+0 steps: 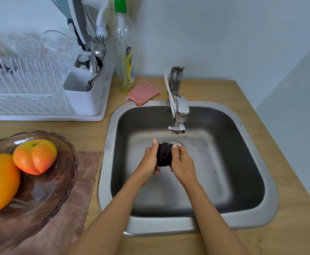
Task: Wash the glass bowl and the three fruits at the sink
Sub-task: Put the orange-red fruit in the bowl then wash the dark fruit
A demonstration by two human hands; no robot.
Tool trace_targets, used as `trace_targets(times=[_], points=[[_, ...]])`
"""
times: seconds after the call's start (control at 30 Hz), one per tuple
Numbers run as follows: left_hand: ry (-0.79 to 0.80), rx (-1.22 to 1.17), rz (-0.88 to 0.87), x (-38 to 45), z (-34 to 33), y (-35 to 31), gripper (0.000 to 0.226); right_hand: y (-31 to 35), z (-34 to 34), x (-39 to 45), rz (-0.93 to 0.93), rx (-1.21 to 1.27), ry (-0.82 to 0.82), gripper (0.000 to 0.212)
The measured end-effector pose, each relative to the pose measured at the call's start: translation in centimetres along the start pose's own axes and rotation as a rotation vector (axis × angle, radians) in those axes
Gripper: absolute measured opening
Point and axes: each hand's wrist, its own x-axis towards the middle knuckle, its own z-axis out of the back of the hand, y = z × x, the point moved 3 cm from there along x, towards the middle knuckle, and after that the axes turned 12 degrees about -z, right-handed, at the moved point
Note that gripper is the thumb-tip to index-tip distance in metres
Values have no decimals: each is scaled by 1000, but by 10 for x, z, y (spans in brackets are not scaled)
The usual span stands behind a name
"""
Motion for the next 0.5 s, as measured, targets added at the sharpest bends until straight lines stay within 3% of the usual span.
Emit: trace_targets(times=[0.27, 0.5], points=[[-44, -27, 36, 1, 7, 0, 58, 6, -1, -12, 115, -58, 3, 30], [-44, 95, -6, 0, 3, 3, 44, 6, -1, 0, -91, 83, 19, 26]])
